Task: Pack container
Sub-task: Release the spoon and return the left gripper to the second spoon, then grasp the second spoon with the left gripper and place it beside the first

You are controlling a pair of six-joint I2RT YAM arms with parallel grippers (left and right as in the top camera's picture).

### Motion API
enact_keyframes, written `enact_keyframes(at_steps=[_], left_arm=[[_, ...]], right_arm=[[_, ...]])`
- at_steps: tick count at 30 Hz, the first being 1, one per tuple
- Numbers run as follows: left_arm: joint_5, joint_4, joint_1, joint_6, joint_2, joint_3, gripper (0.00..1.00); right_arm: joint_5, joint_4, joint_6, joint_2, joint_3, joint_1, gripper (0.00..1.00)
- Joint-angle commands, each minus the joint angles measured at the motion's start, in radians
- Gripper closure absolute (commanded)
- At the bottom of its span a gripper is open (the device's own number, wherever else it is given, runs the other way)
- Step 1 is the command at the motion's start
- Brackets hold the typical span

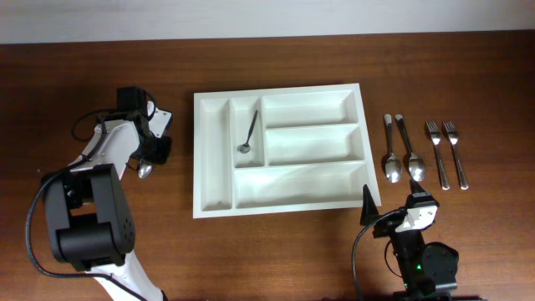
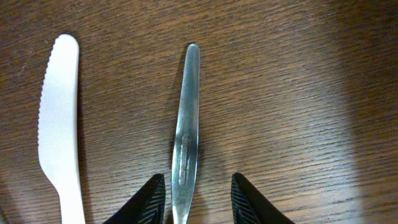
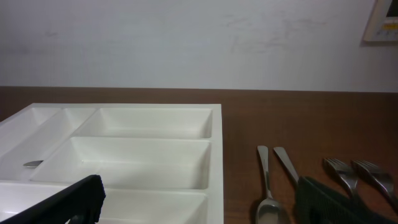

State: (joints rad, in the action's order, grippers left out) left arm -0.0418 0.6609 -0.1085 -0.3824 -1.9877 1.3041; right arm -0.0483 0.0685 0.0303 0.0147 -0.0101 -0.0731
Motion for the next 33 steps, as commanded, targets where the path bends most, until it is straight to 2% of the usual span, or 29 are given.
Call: enact_keyframes(at_steps=[1, 12, 20, 25, 33], left_arm=[[-0.016, -0.004, -0.002, -0.016, -0.015, -0.012, 0.64], [-0.053, 0.001, -0.002, -0.016, -0.066, -0.012, 0.66], [-0.053, -0.003, -0.002, -0.016, -0.066, -0.012, 0.89], [-0.053, -0.002, -0.002, -0.016, -0.065, -0.01, 0.98], [-0.092, 0.052, -0.002, 0.022, -0.053, 0.084, 0.98]], right_arm=[[0.008, 0.006, 0.008, -0.007, 0.005, -0.005, 0.01], [0.008, 0.006, 0.008, -0.007, 0.005, -0.005, 0.01], [0.008, 0.006, 0.008, -0.007, 0.005, -0.005, 0.01], [0.008, 0.006, 0.008, -0.007, 0.005, -0.005, 0.01], [0.008, 0.006, 0.008, -0.007, 0.005, -0.005, 0.01]])
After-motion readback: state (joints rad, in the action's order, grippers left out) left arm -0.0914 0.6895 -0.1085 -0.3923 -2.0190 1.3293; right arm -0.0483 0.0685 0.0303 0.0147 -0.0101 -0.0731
